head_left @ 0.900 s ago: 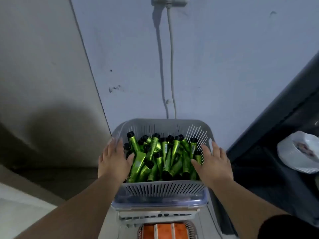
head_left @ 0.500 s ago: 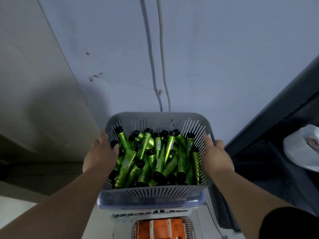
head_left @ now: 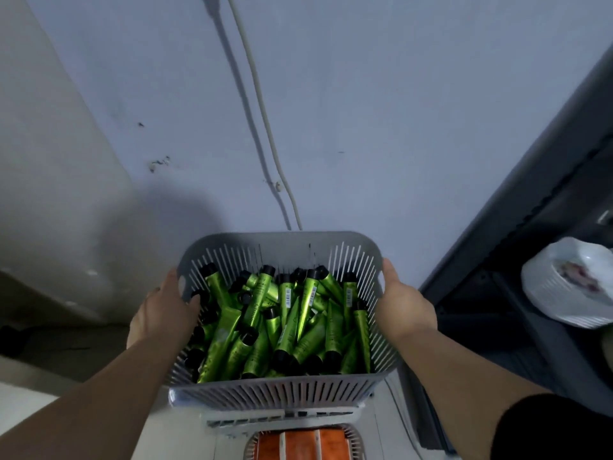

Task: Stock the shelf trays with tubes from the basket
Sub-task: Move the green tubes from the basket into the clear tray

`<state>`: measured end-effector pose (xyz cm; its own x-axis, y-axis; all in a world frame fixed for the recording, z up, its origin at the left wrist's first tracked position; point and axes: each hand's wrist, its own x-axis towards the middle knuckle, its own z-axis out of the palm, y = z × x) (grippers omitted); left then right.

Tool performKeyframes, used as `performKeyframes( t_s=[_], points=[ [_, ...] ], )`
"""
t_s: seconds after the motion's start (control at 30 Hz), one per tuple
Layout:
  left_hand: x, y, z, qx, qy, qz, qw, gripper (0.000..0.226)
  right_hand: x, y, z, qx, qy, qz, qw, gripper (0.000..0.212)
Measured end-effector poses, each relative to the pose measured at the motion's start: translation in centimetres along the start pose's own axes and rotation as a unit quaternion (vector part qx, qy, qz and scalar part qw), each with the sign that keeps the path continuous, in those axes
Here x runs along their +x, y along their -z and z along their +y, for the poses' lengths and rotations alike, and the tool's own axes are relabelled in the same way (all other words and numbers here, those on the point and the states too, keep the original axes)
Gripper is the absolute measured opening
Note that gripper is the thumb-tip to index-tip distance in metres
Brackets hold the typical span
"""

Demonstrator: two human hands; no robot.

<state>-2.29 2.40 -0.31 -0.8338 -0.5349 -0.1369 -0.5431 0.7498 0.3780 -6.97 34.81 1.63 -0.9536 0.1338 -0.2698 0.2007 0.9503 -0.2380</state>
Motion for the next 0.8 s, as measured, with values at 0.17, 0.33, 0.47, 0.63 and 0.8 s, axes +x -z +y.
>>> performKeyframes(
  t_s=[0.17, 0.33, 0.47, 0.63, 0.8],
  points=[
    [-3.7, 1.0, 1.3, -0.021, -0.026, -0.017, 0.999, 0.051, -3.3, 1.2, 3.6, 0.12, -0.032, 0.019, 0.992, 0.068],
    [-6.6, 1.5, 2.6, -0.067, -0.076, -0.037, 0.994, 0.048, -8.2, 2.2, 7.1, 0.266, -0.051, 0.063, 0.961, 0.053],
    [-7.9, 1.7, 4.2, -0.122, -0.133, -0.051, 0.982, 0.028, -13.5, 2.9, 9.1, 0.32, -0.113, 0.13, 0.932, 0.041],
    [-10.6, 2.4, 7.3, -0.168, -0.197, -0.083, 0.962, 0.031, -20.6, 3.5, 11.5, 0.342, -0.191, 0.198, 0.898, 0.043],
    [-14.9, 2.1, 11.0, -0.165, -0.276, -0.123, 0.939, 0.025, -27.7, 4.0, 15.5, 0.359, -0.256, 0.274, 0.855, 0.041]
  ],
)
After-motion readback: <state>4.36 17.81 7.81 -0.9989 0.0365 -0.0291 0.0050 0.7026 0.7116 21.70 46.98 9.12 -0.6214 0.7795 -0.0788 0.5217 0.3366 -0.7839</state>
